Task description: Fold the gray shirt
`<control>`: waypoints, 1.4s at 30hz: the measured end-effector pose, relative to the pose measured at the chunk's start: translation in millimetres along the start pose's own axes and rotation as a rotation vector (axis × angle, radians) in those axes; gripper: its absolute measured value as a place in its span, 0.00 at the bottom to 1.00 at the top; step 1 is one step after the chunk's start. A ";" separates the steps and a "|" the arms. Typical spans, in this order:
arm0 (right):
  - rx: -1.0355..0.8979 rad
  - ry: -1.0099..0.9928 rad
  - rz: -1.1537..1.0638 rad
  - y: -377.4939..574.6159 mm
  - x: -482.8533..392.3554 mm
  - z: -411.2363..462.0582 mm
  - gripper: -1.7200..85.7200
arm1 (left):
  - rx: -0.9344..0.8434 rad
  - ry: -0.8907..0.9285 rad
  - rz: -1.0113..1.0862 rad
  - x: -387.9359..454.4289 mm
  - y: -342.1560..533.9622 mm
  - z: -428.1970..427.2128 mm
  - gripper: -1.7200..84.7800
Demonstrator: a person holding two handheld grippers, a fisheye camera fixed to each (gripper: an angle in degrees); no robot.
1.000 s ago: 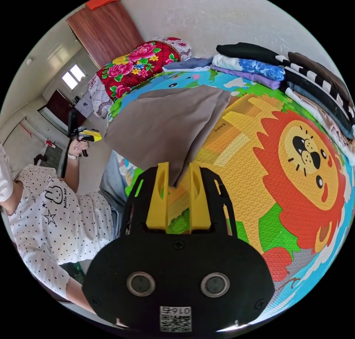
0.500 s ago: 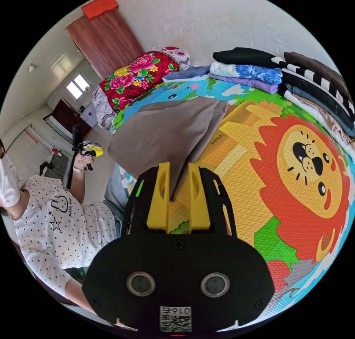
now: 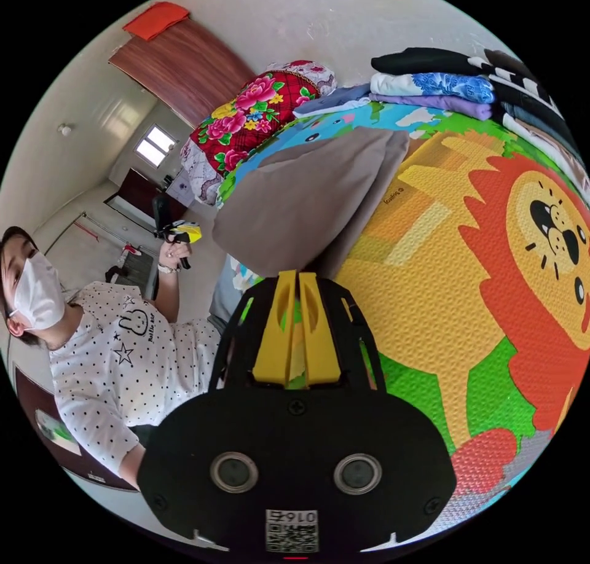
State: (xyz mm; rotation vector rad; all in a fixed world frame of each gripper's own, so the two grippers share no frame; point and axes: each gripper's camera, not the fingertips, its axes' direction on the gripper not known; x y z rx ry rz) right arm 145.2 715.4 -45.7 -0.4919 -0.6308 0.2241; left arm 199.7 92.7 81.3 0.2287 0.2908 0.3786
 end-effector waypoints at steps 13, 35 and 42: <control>-0.020 0.068 0.043 40.7 -18.4 3.7 0.03 | -0.155 0.015 0.117 42.7 0.2 61.0 0.01; -0.052 0.196 0.296 -204.4 82.4 30.8 0.11 | 0.137 -0.334 -0.127 30.4 68.1 -57.8 0.01; -0.024 0.186 0.257 -212.9 69.7 29.3 0.03 | 0.138 -0.338 -0.145 24.5 60.8 -64.7 0.01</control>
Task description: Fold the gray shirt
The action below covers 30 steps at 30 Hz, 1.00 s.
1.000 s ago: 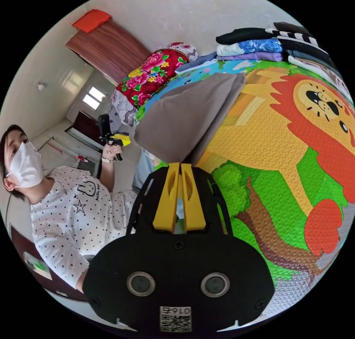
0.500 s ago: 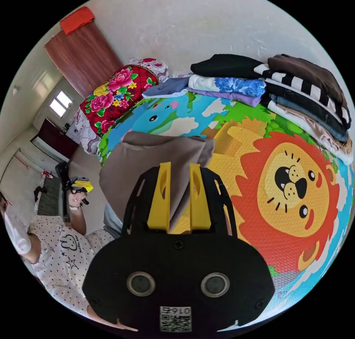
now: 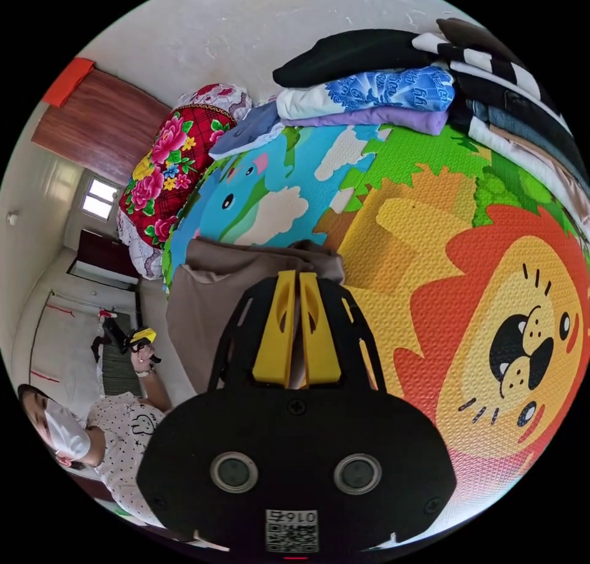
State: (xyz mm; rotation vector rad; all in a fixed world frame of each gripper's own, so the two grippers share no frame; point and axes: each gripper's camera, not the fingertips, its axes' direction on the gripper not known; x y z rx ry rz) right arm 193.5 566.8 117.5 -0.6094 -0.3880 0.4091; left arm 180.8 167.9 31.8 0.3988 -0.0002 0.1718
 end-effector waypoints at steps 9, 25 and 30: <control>0.087 0.149 -0.151 -0.6 -52.1 -50.2 0.02 | -0.029 0.071 0.080 14.0 -24.2 19.6 0.01; 0.108 0.408 -0.053 43.2 -45.8 -30.2 0.08 | 0.088 -0.081 0.017 -15.3 -42.9 -18.2 0.01; 0.256 0.302 -0.145 113.4 -79.3 -75.7 0.10 | 0.105 0.015 -0.094 -62.5 -44.4 -24.8 0.04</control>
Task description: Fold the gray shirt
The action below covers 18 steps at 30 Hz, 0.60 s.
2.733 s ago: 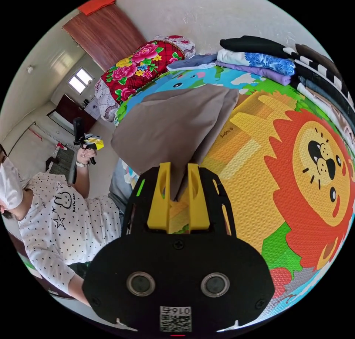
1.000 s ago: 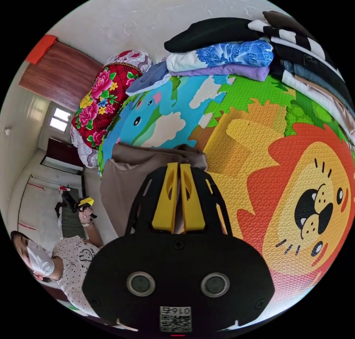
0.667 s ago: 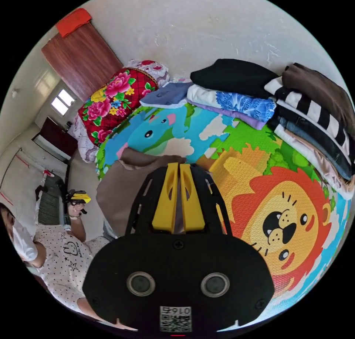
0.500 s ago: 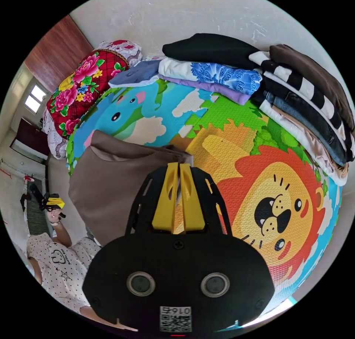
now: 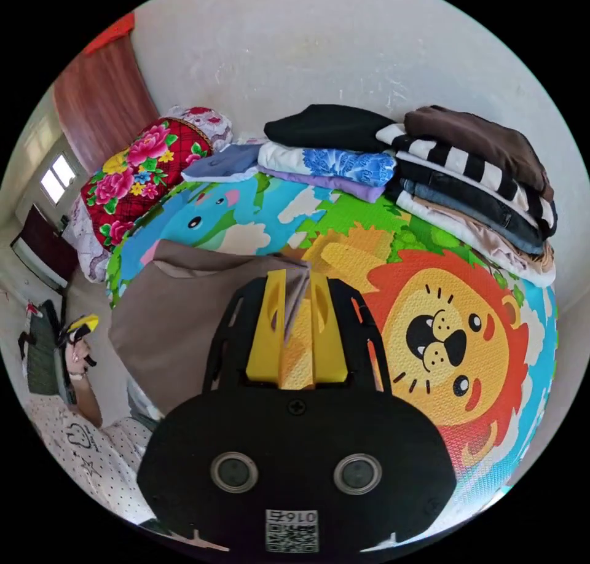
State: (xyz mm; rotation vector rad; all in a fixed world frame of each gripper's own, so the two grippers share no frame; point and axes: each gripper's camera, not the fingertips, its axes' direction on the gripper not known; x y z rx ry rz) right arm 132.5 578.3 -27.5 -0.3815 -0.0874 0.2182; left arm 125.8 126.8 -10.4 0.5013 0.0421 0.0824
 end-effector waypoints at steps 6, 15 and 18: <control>-0.033 -0.072 -0.102 119.5 -49.7 -48.1 0.12 | -0.029 0.230 -0.054 -33.4 -5.9 25.3 0.04; 0.079 -0.019 -0.007 223.2 -66.7 -92.4 0.13 | -0.123 0.193 -0.030 -33.9 -15.9 51.6 0.02; 0.097 -0.011 0.005 232.3 -69.9 -93.7 0.12 | -0.100 0.208 -0.038 -38.4 -15.5 51.3 0.01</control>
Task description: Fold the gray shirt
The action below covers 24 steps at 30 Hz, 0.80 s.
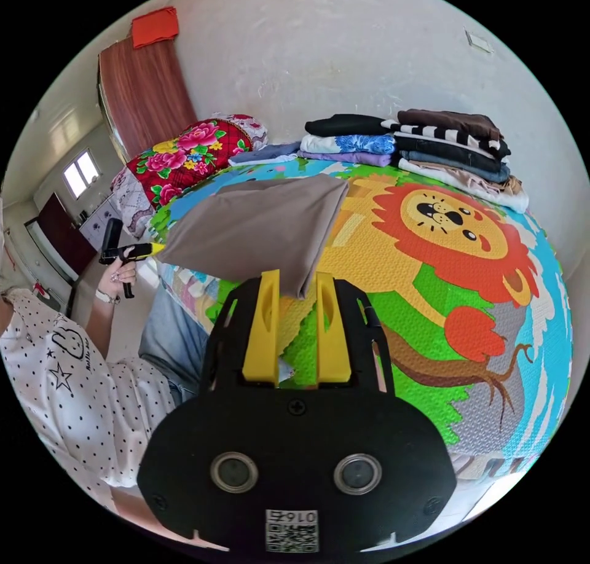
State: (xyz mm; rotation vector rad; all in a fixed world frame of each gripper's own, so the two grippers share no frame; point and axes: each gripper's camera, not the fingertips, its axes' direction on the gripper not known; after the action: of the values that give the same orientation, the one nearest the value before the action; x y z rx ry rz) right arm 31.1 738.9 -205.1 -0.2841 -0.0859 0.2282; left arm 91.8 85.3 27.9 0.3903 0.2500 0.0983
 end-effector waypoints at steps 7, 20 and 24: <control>-0.010 0.018 0.013 9.3 -10.5 -11.5 0.03 | -0.018 -0.122 0.033 3.0 -4.8 -4.1 0.01; 0.033 0.035 0.036 48.9 -43.9 -83.2 0.02 | 0.095 -0.118 0.128 38.4 9.1 -23.9 0.01; 0.143 0.186 -0.013 45.6 -75.5 -112.7 0.02 | 0.047 -0.320 0.275 76.1 -5.8 10.5 0.01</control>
State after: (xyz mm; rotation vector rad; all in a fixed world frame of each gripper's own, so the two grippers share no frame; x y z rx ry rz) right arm -38.8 733.6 -329.9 -0.1617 0.1119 0.1934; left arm 168.2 87.0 18.1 0.4794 -0.1187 0.2977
